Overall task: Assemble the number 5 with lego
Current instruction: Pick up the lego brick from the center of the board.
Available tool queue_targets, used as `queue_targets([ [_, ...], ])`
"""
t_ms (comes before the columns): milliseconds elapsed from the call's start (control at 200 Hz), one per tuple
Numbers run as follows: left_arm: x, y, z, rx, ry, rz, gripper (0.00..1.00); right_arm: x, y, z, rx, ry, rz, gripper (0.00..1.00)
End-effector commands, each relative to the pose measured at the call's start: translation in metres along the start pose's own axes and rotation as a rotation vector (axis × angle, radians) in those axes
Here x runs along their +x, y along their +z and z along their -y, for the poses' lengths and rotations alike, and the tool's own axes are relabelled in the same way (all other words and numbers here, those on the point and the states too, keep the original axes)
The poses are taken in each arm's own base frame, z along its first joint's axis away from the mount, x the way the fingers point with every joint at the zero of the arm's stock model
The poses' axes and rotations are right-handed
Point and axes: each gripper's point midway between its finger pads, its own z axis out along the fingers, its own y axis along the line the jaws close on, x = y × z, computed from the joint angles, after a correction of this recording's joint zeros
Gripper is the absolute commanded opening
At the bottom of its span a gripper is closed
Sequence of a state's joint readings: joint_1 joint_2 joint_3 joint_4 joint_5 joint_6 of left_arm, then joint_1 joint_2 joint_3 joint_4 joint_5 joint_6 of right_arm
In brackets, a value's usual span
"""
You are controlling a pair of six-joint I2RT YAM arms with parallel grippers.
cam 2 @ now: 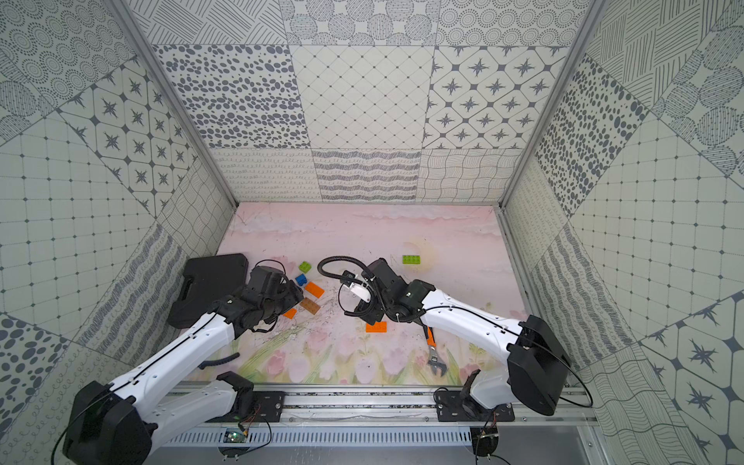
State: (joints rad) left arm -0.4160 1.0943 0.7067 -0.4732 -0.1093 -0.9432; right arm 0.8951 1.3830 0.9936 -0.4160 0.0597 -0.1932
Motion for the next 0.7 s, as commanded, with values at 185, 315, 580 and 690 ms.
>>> queue_targets([
  [185,-0.035,0.04,0.019,-0.081,0.116,-0.097,0.68,-0.012,-0.009,0.023,0.08,0.291,0.063,0.99],
  [315,-0.042,0.063,0.024,-0.158,0.224,-0.165,0.68,-0.01,-0.01,0.024,0.074,0.352,0.085,0.99],
  [580,-0.049,0.094,0.024,-0.257,0.273,-0.224,0.7,-0.001,-0.001,0.016,0.039,0.45,0.065,0.99],
  [690,-0.054,0.101,0.014,-0.33,0.203,-0.196,0.71,-0.001,0.003,0.017,0.041,0.471,0.048,0.99],
])
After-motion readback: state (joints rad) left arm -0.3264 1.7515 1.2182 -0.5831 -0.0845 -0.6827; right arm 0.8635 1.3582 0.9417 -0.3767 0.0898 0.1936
